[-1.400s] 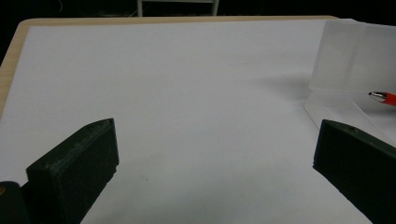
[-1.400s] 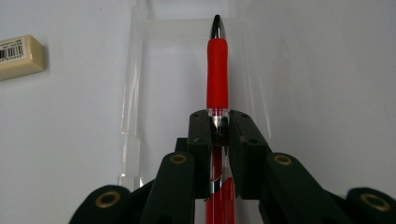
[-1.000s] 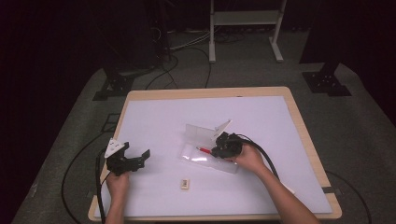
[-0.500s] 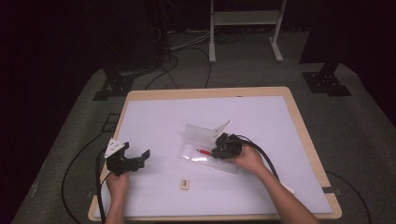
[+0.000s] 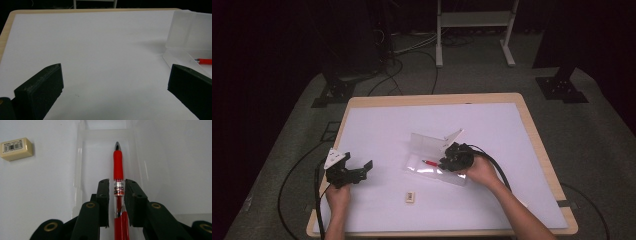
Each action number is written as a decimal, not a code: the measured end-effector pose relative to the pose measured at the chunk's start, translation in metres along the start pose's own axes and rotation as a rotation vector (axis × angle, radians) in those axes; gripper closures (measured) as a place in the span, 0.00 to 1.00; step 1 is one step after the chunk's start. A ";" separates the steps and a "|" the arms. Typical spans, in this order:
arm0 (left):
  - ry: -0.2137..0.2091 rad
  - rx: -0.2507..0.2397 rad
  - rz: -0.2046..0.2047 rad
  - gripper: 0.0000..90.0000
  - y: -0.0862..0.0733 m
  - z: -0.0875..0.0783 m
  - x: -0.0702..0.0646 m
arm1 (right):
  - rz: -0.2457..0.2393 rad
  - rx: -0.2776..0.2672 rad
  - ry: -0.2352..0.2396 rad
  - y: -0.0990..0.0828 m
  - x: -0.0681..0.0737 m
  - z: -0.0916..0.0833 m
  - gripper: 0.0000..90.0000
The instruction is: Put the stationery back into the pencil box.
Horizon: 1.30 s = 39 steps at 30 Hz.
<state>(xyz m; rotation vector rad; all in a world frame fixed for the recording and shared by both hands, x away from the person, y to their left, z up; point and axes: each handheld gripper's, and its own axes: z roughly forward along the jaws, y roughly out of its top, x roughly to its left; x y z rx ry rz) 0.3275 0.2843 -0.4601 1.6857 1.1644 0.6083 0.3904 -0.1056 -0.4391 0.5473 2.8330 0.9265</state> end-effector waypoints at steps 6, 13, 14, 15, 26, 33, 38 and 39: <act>0.001 0.002 0.001 0.00 0.000 0.000 0.000 | 0.002 -0.014 0.001 -0.003 0.002 -0.009 0.80; 0.001 0.001 -0.002 0.00 0.000 0.000 0.000 | 0.000 -0.029 -0.011 -0.008 0.006 -0.022 0.79; 0.001 0.002 0.000 0.00 0.000 0.000 0.000 | 0.000 -0.031 -0.013 -0.009 0.006 -0.023 0.79; 0.001 0.002 0.000 0.00 0.000 0.000 0.000 | 0.003 -0.030 -0.014 -0.010 0.006 -0.025 0.79; 0.002 0.004 0.000 0.00 0.000 0.000 0.000 | 0.003 -0.033 -0.019 -0.017 0.010 -0.038 0.78; 0.003 0.005 0.001 0.00 0.000 0.000 0.000 | 0.005 -0.041 -0.026 -0.021 0.012 -0.046 0.77; 0.003 0.005 0.003 0.00 0.000 0.000 0.000 | 0.016 -0.045 -0.030 -0.028 0.013 -0.054 0.77; 0.003 0.005 0.003 0.00 0.000 0.000 0.000 | 0.014 -0.048 -0.031 -0.030 0.013 -0.056 0.76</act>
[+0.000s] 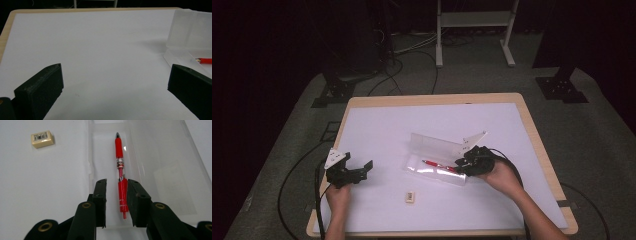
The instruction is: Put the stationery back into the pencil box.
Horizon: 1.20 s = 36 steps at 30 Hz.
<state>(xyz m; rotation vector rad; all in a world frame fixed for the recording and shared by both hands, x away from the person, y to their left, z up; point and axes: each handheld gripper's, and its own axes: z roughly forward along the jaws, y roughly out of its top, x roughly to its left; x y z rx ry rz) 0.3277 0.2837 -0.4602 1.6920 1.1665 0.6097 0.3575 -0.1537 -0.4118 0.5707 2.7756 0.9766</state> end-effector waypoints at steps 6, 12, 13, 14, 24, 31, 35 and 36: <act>0.001 0.001 0.001 0.00 0.000 0.000 0.000 | 0.020 -0.005 -0.003 -0.007 0.000 -0.007 0.75; 0.001 0.001 0.001 0.00 0.000 0.000 0.000 | 0.036 -0.008 -0.011 -0.014 0.000 -0.013 0.73; 0.001 0.001 0.001 0.00 0.000 0.000 0.000 | 0.039 -0.010 -0.011 -0.015 0.000 -0.014 0.73; 0.001 0.001 0.001 0.00 0.000 0.000 0.000 | 0.045 -0.014 -0.011 -0.016 0.000 -0.015 0.72; 0.003 0.003 0.005 0.00 0.000 0.000 0.000 | 0.075 -0.019 -0.016 -0.029 -0.002 -0.024 0.69; 0.004 0.004 0.004 0.00 0.000 0.000 0.000 | 0.091 -0.023 -0.023 -0.035 -0.002 -0.030 0.67; 0.004 0.004 0.006 0.00 0.000 0.000 0.000 | 0.102 -0.024 -0.029 -0.041 -0.003 -0.033 0.66; 0.004 0.005 0.007 0.00 0.000 0.000 0.000 | 0.106 -0.025 -0.030 -0.042 -0.003 -0.033 0.66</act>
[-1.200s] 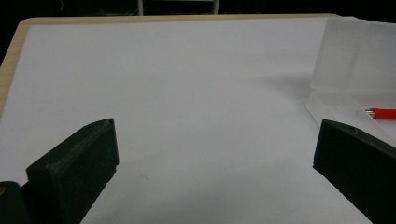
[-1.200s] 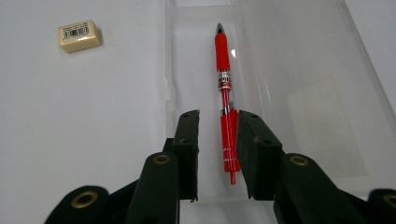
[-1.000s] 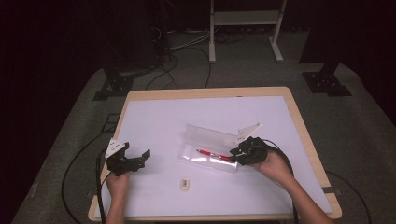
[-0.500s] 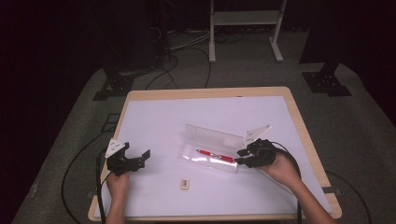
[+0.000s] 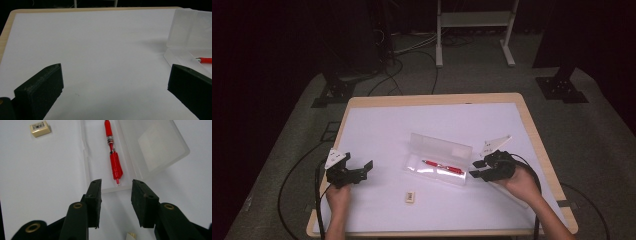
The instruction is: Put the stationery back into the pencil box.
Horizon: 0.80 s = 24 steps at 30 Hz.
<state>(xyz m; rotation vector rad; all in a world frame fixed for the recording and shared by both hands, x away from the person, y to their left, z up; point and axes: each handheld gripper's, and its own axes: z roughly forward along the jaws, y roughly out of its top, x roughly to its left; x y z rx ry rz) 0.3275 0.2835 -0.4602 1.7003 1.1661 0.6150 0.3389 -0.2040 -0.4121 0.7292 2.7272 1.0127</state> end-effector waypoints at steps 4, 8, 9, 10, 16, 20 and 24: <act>0.001 0.000 0.001 0.00 0.000 0.000 0.000 | 0.005 -0.003 -0.003 -0.004 -0.001 -0.002 0.65; 0.002 0.000 0.001 0.00 0.000 0.000 0.000 | 0.011 -0.008 -0.005 -0.007 -0.002 -0.004 0.64; 0.002 0.001 0.000 0.00 0.000 0.000 0.000 | 0.014 -0.009 -0.005 -0.009 -0.003 -0.005 0.64; 0.002 0.000 -0.001 0.00 0.000 0.000 -0.001 | 0.018 -0.008 -0.005 -0.010 -0.003 -0.006 0.64; 0.002 0.000 0.000 0.00 0.000 0.000 -0.001 | 0.034 -0.010 -0.012 -0.016 -0.005 -0.009 0.61; 0.003 0.000 0.000 0.00 0.000 0.000 -0.001 | 0.038 -0.011 -0.015 -0.021 -0.006 -0.010 0.58; 0.003 0.000 0.000 0.00 0.000 0.000 -0.001 | 0.053 -0.011 -0.019 -0.025 -0.007 -0.012 0.57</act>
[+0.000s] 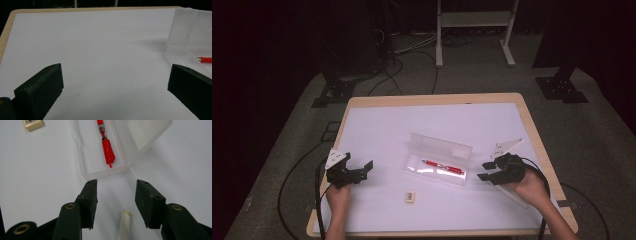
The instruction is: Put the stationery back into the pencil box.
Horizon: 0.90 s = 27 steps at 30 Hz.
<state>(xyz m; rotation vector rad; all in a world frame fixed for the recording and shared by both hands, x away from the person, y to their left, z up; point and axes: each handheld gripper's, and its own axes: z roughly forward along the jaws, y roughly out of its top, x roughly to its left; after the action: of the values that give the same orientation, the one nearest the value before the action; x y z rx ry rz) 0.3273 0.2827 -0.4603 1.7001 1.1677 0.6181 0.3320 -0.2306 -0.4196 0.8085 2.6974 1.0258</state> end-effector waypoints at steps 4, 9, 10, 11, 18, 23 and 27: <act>0.000 0.001 0.000 0.00 0.000 0.000 0.000 | 0.015 0.002 -0.004 -0.004 -0.001 -0.001 0.56; 0.000 0.001 0.001 0.00 0.000 0.000 0.000 | 0.025 0.006 -0.013 -0.011 -0.003 -0.003 0.53; 0.000 0.001 0.000 0.00 0.000 0.000 0.000 | 0.028 0.007 -0.016 -0.012 -0.004 -0.003 0.52; 0.000 0.001 0.000 0.00 0.000 0.000 0.000 | 0.029 0.007 -0.018 -0.013 -0.004 -0.004 0.52; 0.001 0.000 0.000 0.00 0.000 0.000 0.000 | 0.060 0.005 -0.032 -0.023 -0.008 -0.007 0.47; 0.000 -0.001 -0.001 0.00 0.000 0.000 0.000 | 0.077 0.004 -0.031 -0.028 -0.009 -0.007 0.45; 0.001 -0.001 0.000 0.00 0.000 0.000 0.000 | 0.083 0.006 -0.051 -0.032 -0.009 -0.007 0.44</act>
<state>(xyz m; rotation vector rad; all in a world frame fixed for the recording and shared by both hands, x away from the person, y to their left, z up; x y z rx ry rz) 0.3271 0.2827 -0.4603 1.6991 1.1681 0.6188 0.3233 -0.2595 -0.4357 0.9411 2.6462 1.0006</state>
